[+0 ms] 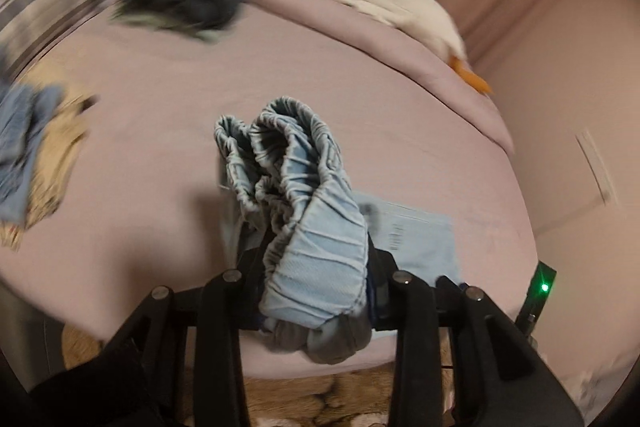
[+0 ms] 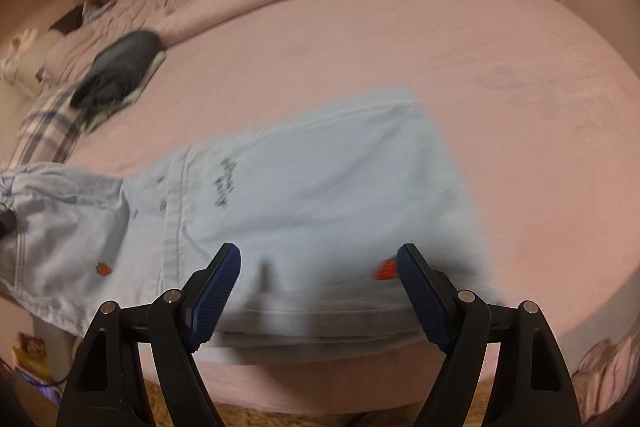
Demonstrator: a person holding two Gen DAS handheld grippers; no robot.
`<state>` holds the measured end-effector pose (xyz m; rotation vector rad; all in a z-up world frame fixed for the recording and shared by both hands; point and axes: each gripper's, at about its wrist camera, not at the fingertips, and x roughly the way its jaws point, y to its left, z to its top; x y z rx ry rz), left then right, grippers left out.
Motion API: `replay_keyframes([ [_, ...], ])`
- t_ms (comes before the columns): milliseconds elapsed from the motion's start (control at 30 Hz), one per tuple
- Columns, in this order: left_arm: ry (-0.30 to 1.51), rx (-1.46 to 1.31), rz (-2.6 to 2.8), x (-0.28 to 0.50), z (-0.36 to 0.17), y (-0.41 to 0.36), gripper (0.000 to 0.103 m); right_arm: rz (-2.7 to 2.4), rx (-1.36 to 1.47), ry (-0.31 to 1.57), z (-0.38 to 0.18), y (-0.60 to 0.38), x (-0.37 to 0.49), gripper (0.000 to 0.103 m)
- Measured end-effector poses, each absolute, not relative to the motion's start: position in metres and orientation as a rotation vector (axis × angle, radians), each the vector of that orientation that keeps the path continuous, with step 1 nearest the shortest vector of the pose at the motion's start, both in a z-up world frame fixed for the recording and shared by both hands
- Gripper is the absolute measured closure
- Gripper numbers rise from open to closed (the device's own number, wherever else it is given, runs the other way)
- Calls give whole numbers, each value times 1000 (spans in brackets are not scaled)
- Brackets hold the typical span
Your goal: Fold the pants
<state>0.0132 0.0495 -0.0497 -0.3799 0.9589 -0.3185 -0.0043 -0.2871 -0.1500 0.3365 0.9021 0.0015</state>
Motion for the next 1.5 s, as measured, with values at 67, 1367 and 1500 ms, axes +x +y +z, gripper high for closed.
replay_keyframes([
  [67,970,-334,-361,19,-46,23,70,-17,366,890,-150,-299,-9,21],
  [1367,1040,-239,-179,23,-104,50,4,268,312,822,-105,-254,-9,22],
  [1500,1096,-275,-145,24,-127,63,6,343,261,855,-115,-223,2,37],
])
